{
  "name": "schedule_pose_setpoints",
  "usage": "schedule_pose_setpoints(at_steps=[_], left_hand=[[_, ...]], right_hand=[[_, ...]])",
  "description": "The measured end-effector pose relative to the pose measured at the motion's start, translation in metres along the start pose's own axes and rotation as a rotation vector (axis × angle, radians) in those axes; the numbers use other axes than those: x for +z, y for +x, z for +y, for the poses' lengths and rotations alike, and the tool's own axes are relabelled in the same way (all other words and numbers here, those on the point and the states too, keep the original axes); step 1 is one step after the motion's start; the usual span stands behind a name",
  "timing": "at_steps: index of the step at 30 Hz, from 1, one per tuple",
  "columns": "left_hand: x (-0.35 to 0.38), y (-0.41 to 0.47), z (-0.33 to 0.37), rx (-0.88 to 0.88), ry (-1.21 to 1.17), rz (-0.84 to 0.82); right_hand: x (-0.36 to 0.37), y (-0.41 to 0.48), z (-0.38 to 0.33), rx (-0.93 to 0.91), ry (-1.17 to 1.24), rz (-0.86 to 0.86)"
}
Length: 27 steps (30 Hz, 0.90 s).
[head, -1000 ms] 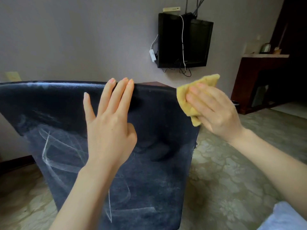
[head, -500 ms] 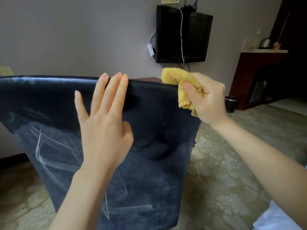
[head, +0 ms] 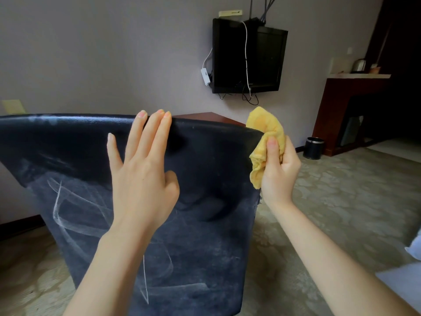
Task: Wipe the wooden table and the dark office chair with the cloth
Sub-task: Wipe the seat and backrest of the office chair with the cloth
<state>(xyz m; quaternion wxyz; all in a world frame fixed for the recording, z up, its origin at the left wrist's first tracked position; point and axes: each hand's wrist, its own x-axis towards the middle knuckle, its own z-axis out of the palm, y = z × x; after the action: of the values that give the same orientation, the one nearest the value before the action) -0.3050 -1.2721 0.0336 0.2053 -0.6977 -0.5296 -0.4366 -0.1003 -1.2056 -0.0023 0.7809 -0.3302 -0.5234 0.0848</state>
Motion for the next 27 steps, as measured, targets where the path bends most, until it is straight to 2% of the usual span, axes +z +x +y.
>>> schedule_pose_setpoints(at_steps=[3,8,11,15,19,24,27], left_hand=[[-0.002,0.0,0.002,-0.012,-0.026,-0.003],[-0.006,0.001,0.005,-0.02,-0.038,-0.026],[-0.008,0.0,0.005,-0.02,-0.025,-0.042],[-0.009,0.0,0.005,-0.018,-0.009,-0.052],[-0.008,-0.001,0.005,-0.017,-0.007,-0.041],[-0.006,0.0,0.006,-0.015,-0.007,-0.009],[-0.004,0.001,0.007,-0.015,-0.004,0.001]], right_hand=[[-0.011,-0.023,0.017,0.143,-0.02,0.015],[-0.042,-0.073,0.055,0.34,-0.196,-0.132],[-0.053,-0.088,0.06,0.37,-0.262,-0.165],[-0.04,-0.069,0.03,0.216,-0.223,-0.049],[-0.02,-0.024,-0.002,-0.121,-0.274,-0.009],[0.001,0.023,-0.046,-0.561,-0.531,-0.281],[0.022,0.03,-0.06,-0.756,-0.644,-0.344]])
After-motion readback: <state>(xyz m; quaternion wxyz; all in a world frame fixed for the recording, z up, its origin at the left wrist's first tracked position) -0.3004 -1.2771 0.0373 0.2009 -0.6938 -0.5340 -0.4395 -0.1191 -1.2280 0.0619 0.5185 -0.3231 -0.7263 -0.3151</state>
